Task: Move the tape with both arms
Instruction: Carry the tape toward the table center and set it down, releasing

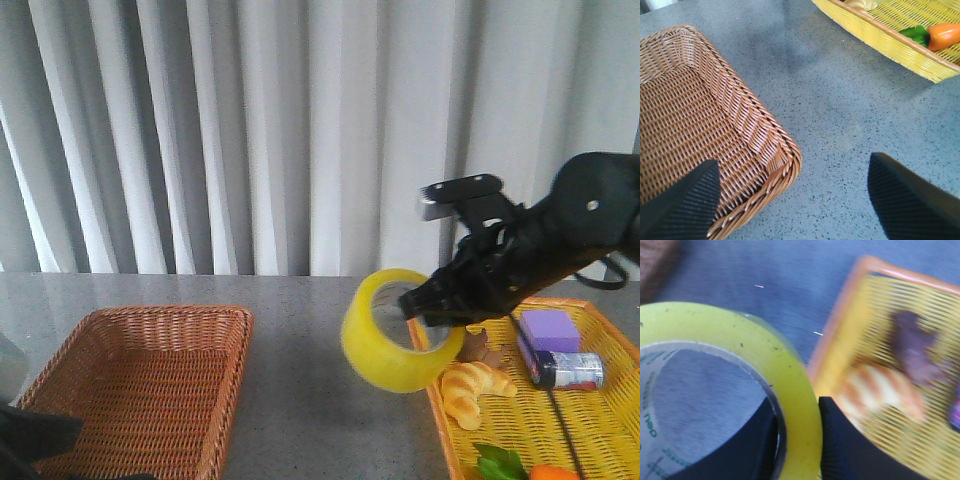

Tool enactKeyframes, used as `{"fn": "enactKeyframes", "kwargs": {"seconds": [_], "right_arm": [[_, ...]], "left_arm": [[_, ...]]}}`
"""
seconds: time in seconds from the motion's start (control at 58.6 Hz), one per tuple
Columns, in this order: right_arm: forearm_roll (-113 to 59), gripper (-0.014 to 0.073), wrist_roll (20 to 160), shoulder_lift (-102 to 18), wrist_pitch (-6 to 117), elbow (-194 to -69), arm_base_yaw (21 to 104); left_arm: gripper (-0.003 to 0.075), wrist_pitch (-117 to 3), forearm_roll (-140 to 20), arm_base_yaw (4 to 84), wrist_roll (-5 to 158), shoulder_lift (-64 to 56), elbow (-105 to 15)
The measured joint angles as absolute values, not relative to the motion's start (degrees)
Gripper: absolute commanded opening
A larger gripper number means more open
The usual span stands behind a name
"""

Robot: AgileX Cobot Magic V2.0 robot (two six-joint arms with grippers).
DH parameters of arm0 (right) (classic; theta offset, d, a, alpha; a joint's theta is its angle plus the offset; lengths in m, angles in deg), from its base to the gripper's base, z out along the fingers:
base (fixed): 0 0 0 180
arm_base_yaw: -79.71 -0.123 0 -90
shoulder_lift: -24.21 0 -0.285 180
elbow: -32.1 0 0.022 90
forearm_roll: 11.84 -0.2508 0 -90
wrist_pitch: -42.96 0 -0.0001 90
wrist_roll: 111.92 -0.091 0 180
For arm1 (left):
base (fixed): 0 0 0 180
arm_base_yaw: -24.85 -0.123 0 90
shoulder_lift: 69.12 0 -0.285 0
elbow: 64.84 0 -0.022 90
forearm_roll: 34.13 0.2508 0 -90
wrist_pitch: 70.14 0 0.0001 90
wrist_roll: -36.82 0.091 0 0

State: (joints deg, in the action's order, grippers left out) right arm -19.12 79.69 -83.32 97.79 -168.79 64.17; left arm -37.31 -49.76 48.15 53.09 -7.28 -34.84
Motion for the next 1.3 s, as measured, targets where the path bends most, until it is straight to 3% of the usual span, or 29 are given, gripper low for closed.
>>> {"fn": "enactKeyframes", "kwargs": {"seconds": [0.29,0.683,0.751,1.008,1.298], "right_arm": [[-18.68,0.0153,81.76,-90.98,96.11,-168.79,55.12],[-13.47,0.0178,81.94,-98.12,96.81,-168.79,53.78],[-13.33,0.0211,81.94,-98.71,97.11,-168.79,53.78],[-13.56,0.0469,81.69,-97.15,96.59,-168.79,53.78],[-13.45,0.0483,79.97,-84.95,96.77,-166.78,53.78]], "left_arm": [[0.0578,-37.31,-49.76,48.15,53.09,-7.28,-34.84],[0.0578,-37.31,-49.76,48.15,53.09,-7.28,-34.84],[0.0578,-37.31,-49.76,48.15,53.09,-7.28,-34.84],[0.0578,-37.31,-49.76,48.15,53.09,-7.28,-34.84],[0.0578,-37.31,-49.76,48.15,53.09,-7.28,-34.84]]}}
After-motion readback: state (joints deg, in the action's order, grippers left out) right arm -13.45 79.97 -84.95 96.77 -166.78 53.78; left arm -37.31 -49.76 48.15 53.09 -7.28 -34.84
